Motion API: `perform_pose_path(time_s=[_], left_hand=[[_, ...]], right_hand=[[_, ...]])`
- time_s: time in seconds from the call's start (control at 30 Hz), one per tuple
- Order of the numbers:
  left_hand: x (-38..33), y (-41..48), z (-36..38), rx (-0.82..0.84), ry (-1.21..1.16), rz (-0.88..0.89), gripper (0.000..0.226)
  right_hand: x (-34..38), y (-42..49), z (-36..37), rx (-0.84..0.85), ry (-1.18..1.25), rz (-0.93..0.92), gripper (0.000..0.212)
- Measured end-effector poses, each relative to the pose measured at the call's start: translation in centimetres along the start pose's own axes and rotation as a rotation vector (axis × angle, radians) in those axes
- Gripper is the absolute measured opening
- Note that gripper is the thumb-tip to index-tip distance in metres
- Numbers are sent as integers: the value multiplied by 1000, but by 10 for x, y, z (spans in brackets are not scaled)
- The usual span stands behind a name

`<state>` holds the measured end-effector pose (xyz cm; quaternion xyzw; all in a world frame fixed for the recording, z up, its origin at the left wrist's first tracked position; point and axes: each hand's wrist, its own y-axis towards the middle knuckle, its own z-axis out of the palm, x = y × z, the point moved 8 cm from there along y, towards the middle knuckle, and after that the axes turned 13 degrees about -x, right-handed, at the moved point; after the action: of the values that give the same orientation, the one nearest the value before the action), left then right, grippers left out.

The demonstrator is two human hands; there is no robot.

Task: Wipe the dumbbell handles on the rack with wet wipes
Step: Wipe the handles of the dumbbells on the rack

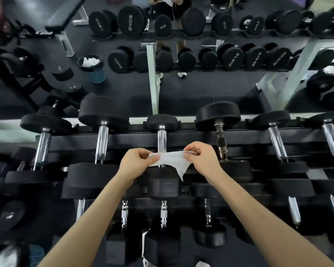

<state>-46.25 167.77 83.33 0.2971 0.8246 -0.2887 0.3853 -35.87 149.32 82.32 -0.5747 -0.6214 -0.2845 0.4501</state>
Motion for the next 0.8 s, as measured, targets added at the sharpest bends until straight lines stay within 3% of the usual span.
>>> perform_pose_path(time_s=[0.27, 0.4, 0.53, 0.7, 0.8], left_hand=[[35, 79, 5, -8, -238, -143, 13], [42, 101, 24, -14, -160, -159, 17], [46, 113, 37, -104, -42, -157, 20], [36, 112, 43, -168, 1, -104, 16], [45, 105, 55, -50, -257, -258, 17]], right_hand=[[1, 41, 40, -341, -72, 181, 13], [3, 59, 40, -475, -322, 185, 21], [-9, 61, 55, -562, -296, 192, 25], [-19, 57, 77, -495, -120, 159, 18], [-25, 50, 95, -312, 42, 217, 29]])
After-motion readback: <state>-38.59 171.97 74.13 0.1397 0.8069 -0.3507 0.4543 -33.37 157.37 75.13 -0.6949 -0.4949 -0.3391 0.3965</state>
